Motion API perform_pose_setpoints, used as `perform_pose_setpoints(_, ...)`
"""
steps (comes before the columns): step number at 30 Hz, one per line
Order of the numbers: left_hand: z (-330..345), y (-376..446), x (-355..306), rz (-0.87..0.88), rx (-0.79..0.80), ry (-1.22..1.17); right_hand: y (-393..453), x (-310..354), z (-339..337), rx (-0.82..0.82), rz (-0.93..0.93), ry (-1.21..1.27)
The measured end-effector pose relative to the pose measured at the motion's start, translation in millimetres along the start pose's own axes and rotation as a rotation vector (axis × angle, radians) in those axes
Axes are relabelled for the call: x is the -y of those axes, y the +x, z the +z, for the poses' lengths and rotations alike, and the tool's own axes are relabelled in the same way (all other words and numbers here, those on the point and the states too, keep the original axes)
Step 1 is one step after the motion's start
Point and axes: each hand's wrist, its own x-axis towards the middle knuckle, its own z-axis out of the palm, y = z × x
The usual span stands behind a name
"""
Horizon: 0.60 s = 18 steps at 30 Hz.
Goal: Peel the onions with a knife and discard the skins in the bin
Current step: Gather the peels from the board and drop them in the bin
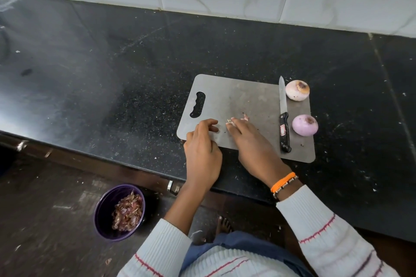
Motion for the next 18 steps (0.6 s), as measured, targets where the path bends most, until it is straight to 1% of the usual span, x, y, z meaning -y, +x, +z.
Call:
perform_pose_setpoints(2, 0, 2, 0, 0.01, -0.002, -0.045, -3, 2, 4, -0.068, -0.021, -0.04)
perform_pose_setpoints(4, 2, 3, -1, 0.015, -0.001, -0.071, -5, 0, 12, -0.175, -0.016, -0.034)
perform_pose_setpoints(5, 3, 4, -2, 0.015, -0.001, -0.082, -5, 0, 13, -0.2, -0.005, -0.025)
perform_pose_setpoints(11, 6, 5, -5, 0.024, -0.002, -0.167, -2, 1, 13, -0.195, 0.037, -0.038)
perform_pose_setpoints(13, 6, 6, -5, 0.014, 0.006, -0.175, 4, -2, 11, -0.17, 0.039, -0.025)
perform_pose_setpoints(15, 7, 7, -3, 0.005, 0.014, -0.152, 14, -11, 6, -0.12, 0.129, 0.146)
perform_pose_setpoints(17, 7, 10, 0, 0.013, 0.014, -0.095, 25, -24, -3, -0.147, 0.27, 0.35)
perform_pose_setpoints(18, 7, 12, 1, 0.026, 0.01, -0.053, 30, -30, -9, -0.18, 0.315, 0.395)
